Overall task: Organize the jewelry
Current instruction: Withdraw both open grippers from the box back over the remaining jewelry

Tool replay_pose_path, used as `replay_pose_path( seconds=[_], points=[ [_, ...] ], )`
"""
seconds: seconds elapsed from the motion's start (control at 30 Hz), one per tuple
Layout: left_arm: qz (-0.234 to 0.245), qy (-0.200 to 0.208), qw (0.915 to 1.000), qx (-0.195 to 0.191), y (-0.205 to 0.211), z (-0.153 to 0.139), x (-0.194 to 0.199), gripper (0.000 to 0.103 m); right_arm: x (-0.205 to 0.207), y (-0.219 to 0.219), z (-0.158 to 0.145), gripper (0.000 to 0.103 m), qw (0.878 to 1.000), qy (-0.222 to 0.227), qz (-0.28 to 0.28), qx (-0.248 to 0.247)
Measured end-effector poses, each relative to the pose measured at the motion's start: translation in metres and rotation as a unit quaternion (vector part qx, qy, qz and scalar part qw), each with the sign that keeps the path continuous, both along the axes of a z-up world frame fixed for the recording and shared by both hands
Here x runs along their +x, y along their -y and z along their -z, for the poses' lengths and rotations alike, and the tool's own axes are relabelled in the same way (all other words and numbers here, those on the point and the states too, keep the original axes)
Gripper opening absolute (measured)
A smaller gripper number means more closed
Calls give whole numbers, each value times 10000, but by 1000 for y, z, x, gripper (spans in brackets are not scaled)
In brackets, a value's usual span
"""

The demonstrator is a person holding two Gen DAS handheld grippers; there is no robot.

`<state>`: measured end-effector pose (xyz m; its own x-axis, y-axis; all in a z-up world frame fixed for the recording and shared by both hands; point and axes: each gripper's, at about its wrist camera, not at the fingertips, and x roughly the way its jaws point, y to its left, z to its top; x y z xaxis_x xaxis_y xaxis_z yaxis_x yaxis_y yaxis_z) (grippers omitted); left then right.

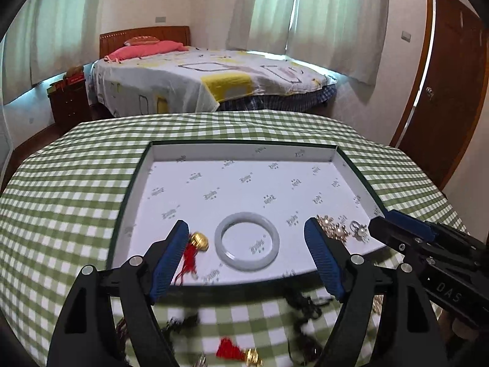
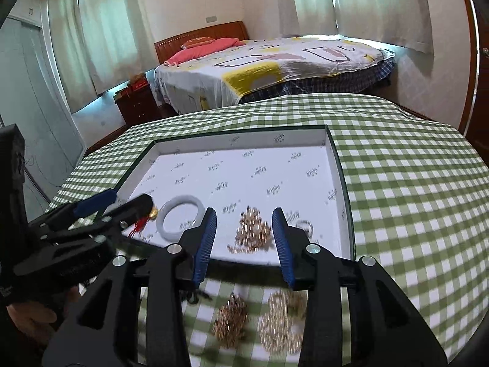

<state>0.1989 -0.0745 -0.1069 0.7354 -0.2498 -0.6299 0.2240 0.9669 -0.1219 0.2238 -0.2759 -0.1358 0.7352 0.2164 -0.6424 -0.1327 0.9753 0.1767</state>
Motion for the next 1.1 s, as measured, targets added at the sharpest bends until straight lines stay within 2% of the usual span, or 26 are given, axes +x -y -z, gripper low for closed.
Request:
replay_pose_path(
  seconds=[0.3, 0.6, 0.87, 1.1],
  points=[
    [-155, 184, 9994, 258, -15, 1, -43, 78, -39, 1, 15, 37, 9998, -198, -5, -55],
    [-490, -89, 9981, 361, -43, 21, -80, 78, -70, -7, 35, 37, 9989, -439, -130, -139],
    [-747, -344, 9959, 371, -63, 38, -89, 78, -79, -13, 46, 37, 9982, -540, -203, -140],
    [-722, -437, 9957, 383, -65, 44, -91, 78, -78, -15, 51, 37, 9979, -587, -227, -120]
  ],
)
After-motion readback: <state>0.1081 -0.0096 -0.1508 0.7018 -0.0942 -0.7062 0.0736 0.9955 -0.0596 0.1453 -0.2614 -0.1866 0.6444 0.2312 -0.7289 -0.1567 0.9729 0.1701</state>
